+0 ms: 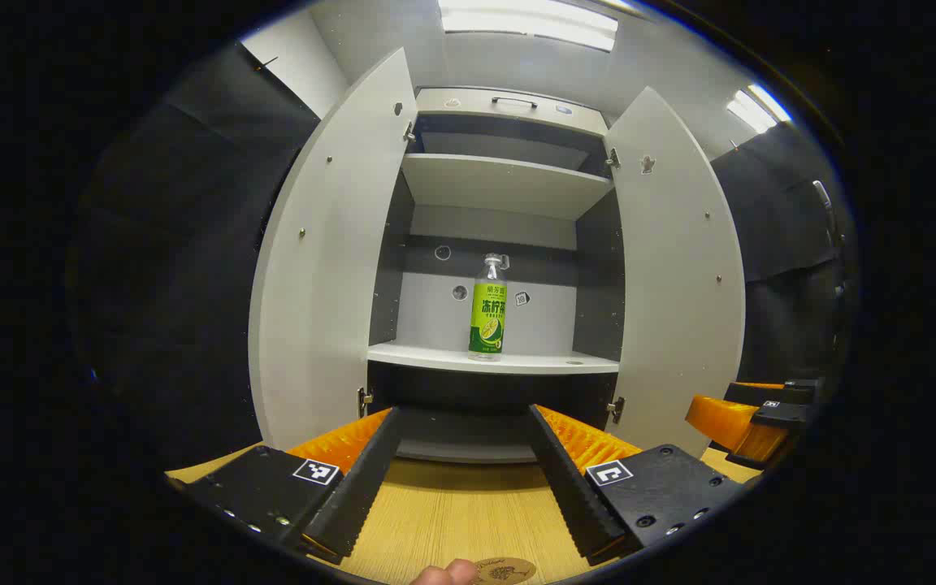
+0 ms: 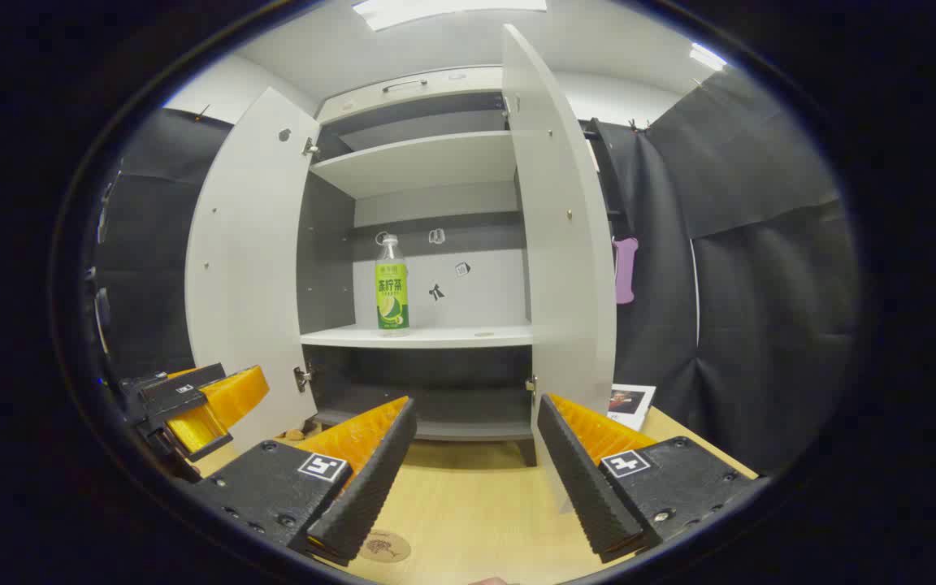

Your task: Grasp the bottle in the cabinet with the left hand and place it on the coaster, then close the right door with the right hand and the left door with the left hand.

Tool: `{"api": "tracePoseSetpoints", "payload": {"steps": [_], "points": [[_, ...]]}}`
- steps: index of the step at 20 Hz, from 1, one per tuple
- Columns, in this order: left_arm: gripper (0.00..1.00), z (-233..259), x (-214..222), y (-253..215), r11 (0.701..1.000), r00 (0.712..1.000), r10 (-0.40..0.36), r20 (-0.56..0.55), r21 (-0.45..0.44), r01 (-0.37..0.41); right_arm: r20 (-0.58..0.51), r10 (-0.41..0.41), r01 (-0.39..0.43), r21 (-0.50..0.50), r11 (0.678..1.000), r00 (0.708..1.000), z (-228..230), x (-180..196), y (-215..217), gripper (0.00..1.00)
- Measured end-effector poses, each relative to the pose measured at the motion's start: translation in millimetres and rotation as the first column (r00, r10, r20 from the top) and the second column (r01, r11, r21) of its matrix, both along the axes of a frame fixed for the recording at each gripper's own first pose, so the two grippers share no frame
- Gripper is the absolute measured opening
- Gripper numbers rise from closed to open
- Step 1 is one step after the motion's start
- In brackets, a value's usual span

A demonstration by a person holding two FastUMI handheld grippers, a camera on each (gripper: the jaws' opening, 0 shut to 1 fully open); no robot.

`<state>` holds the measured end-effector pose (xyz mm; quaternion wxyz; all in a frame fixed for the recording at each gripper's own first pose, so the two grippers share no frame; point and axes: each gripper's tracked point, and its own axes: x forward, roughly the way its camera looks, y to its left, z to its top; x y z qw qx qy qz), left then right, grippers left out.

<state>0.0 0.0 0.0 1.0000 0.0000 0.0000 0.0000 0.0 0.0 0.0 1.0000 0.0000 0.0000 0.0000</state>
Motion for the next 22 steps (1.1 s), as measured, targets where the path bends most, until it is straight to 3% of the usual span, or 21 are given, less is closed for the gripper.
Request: {"api": "tracePoseSetpoints", "payload": {"steps": [1, 2, 6, 7, 8, 9, 11, 17, 19, 21, 22], "points": [[0.95, 0, 0, -1, 1.000, 1.000, -0.002, 0.001, 0.000, 0.002, 0.001, 0.000, 0.000, 0.001, 1.000, 1.000, 0, 0, 0, 0.99], [0.95, 0, -1, -1, 1.000, 1.000, -0.004, 0.001, 0.000, 0.004, 0.001, 0.000, 0.000, 0.002, 1.000, 1.000, 0, 0, 0, 0.94], [0.95, 0, 0, 0, 1.000, 1.000, -0.003, 0.001, 0.001, 0.003, -0.001, 0.000, 0.000, 0.000, 1.000, 1.000, -1, -1, 1, 0.99], [0.94, 0, 0, 0, 1.000, 1.000, -0.002, 0.000, 0.002, 0.002, -0.002, -0.001, 0.001, 0.000, 1.000, 1.000, -1, -1, 0, 0.94], [0.95, -1, 0, 0, 1.000, 1.000, -0.001, -0.001, 0.002, 0.001, -0.002, -0.002, 0.002, 0.002, 1.000, 1.000, -1, -1, 0, 0.99], [0.95, -1, 0, 1, 1.000, 1.000, 0.000, -0.002, 0.002, 0.000, -0.003, -0.002, 0.002, 0.003, 1.000, 1.000, -2, 0, 0, 0.94], [0.95, 0, 0, 1, 1.000, 1.000, 0.001, 0.000, 0.003, -0.001, -0.006, -0.003, 0.003, 0.004, 1.000, 1.000, -2, 0, 0, 0.99], [0.94, 1, 2, 4, 1.000, 1.000, 0.004, 0.000, 0.006, -0.004, 0.011, -0.017, 0.017, 0.003, 1.000, 1.000, 2, -1, -3, 0.94], [0.95, 5, 7, 3, 1.000, 1.000, 0.001, 0.006, 0.001, -0.001, 0.013, -0.021, 0.021, 0.002, 1.000, 1.000, 3, -1, -4, 0.99], [0.94, 15, 20, 0, 1.000, 1.000, -0.014, 0.014, -0.013, 0.015, 0.013, -0.020, 0.020, 0.003, 1.000, 1.000, 3, 0, -4, 0.94], [0.94, 22, 29, -3, 1.000, 0.999, -0.025, 0.022, -0.013, 0.026, 0.007, -0.017, 0.017, 0.004, 1.000, 1.000, 2, 1, -3, 0.99]]}}
